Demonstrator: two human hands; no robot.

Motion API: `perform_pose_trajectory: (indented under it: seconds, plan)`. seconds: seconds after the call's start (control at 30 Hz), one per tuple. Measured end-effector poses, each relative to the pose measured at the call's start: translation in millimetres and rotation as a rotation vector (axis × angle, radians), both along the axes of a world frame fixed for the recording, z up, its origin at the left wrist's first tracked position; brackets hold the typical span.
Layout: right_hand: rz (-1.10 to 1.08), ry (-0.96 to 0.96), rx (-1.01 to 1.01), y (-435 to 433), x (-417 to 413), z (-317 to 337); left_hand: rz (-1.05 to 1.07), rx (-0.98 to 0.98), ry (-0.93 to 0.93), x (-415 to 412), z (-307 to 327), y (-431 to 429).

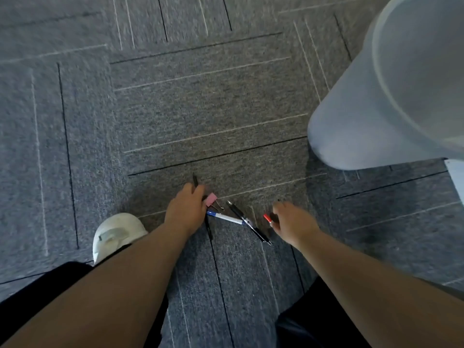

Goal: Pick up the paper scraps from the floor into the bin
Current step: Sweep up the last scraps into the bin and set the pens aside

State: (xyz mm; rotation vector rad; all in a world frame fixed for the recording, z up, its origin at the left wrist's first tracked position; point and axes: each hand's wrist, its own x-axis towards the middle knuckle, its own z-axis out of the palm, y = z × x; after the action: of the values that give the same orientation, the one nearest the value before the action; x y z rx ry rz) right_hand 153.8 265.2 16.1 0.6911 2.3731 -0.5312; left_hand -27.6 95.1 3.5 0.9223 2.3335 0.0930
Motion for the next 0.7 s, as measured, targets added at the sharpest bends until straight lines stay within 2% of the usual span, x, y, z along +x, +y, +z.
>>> perform_pose_trajectory:
  seconds: [0.07,0.17,0.3,0.5,0.6,0.7]
  plan:
    - [-0.020,-0.083,-0.006,-7,13,-13,0.099,0.015,-0.025,4,-14,-1]
    - [-0.042,-0.101,0.009,-13,18,-20,0.235,0.023,-0.041,8,-24,5]
    - [-0.006,-0.026,0.046,-16,12,-18,0.277,0.077,-0.007,11,-31,8]
    - [-0.085,0.119,-0.033,-31,-30,-11,0.248,0.061,0.001,12,-29,-2]
    - [-0.084,0.113,-0.044,-38,-42,-16,0.275,0.047,-0.014,10,-28,-4]
    - [-0.035,0.025,-0.065,-42,-41,-21,0.396,0.111,-0.070,11,-26,-3]
